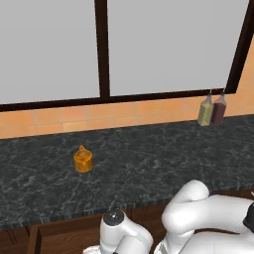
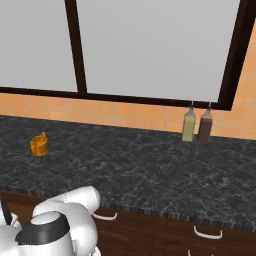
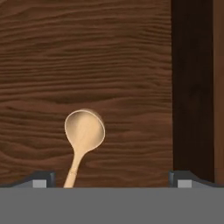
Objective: Pick the wooden spoon from the drawer and place it on the counter.
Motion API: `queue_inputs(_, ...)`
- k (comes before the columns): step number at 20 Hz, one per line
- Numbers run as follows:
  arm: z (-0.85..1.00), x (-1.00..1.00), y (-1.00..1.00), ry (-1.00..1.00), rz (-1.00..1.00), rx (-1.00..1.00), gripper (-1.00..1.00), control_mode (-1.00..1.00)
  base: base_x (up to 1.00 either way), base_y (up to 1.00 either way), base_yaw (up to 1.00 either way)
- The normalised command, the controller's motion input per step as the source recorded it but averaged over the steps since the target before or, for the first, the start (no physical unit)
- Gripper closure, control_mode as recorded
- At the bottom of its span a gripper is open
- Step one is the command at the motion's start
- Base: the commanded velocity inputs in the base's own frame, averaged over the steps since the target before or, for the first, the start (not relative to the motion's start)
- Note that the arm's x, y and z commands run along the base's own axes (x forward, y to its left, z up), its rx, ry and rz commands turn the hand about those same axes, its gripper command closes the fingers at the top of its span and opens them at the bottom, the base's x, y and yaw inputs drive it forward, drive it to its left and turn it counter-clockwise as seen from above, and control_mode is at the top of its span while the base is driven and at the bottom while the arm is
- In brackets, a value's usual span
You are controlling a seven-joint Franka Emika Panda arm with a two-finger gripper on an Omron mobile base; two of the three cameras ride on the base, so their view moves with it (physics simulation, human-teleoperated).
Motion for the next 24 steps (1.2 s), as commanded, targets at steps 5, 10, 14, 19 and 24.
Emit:
queue_inputs(5,-0.05,0.31,0.09,-0.01,0.00,-0.01,-1.00,-1.00,0.00,0.00,0.00)
queue_inputs(10,-0.03,0.07,0.26,0.00,0.00,-0.03,-1.00,-1.00,0.00,0.00,0.00)
queue_inputs(14,-0.03,0.04,0.29,0.00,0.00,-0.04,-1.00,-1.00,0.00,0.00,0.00)
queue_inputs(19,-0.18,0.10,0.22,0.00,0.00,-0.04,-1.00,-1.00,0.00,0.00,0.00)
queue_inputs(24,-0.25,0.03,0.12,0.00,0.00,-0.02,-1.00,-1.00,0.00,0.00,0.00)
